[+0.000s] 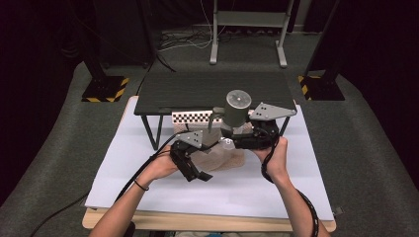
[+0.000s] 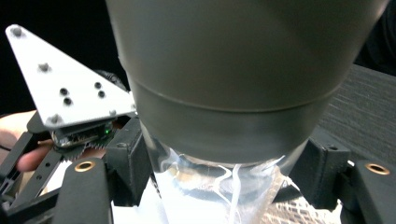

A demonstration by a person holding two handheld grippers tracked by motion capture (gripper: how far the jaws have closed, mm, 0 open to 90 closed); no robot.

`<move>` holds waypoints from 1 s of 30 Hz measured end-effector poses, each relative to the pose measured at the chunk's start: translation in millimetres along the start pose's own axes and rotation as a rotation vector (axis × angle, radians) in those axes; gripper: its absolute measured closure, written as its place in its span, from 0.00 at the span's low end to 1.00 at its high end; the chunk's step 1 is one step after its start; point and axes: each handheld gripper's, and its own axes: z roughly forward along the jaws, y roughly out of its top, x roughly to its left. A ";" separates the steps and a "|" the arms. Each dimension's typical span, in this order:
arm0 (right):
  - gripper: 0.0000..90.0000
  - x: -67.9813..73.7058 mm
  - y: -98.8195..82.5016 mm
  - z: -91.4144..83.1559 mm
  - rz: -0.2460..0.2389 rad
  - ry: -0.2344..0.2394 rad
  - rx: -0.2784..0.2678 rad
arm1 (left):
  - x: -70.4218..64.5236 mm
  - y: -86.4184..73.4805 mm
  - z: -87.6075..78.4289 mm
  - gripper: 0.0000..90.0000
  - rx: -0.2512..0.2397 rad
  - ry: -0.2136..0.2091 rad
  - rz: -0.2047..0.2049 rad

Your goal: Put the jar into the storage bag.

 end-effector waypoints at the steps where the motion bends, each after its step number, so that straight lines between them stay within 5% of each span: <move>1: 0.33 -0.2 1.6 1.6 -0.001 -0.001 0.000 | 0.1 0.0 -0.1 0.00 -0.001 -0.001 -0.001; 30: 0.33 -5.0 11.4 46.6 -0.009 -0.005 0.003 | -0.2 -0.1 -2.3 0.00 -0.020 -0.026 -0.008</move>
